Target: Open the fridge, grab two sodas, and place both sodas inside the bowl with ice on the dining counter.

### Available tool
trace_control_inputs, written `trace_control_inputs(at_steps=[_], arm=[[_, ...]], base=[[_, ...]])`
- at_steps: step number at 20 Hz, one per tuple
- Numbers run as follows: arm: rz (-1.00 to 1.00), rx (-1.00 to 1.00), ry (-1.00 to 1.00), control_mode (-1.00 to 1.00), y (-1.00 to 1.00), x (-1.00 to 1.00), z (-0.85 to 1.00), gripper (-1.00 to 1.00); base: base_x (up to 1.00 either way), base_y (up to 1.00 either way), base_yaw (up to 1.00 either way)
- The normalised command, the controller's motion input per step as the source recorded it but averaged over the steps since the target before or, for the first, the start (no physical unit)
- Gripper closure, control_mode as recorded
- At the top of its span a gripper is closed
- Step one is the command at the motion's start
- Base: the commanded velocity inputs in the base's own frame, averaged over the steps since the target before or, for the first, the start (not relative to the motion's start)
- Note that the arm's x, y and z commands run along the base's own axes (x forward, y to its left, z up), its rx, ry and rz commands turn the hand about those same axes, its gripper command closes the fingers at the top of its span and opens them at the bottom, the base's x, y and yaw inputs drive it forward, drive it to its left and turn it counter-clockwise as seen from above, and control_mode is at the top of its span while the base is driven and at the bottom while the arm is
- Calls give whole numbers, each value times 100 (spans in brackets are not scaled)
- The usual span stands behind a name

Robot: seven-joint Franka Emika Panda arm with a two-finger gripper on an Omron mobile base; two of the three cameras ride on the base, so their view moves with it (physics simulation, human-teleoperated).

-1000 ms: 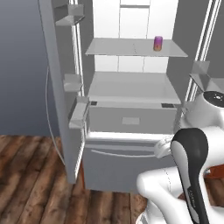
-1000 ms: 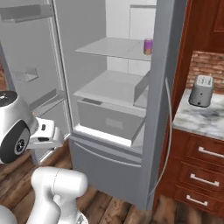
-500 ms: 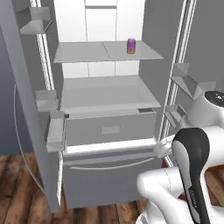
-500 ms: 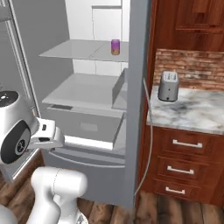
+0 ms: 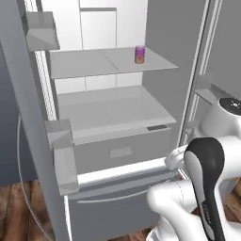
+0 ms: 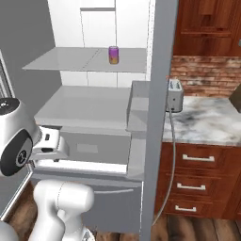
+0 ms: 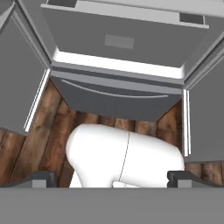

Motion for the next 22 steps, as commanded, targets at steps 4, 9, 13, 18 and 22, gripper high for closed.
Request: trace_control_inputs(at_steps=[4, 9, 13, 18, 22], arm=[[0, 0, 0, 100, 0, 0, 0, -100], [0, 0, 0, 100, 0, 0, 0, -100], [0, 0, 0, 100, 0, 0, 0, -100], [0, 0, 0, 100, 0, 0, 0, -100], [0, 0, 0, 100, 0, 0, 0, -100]], base=[[56, 19, -13], [71, 0, 0], [92, 0, 3], [99, 0, 6], [57, 1, 3]])
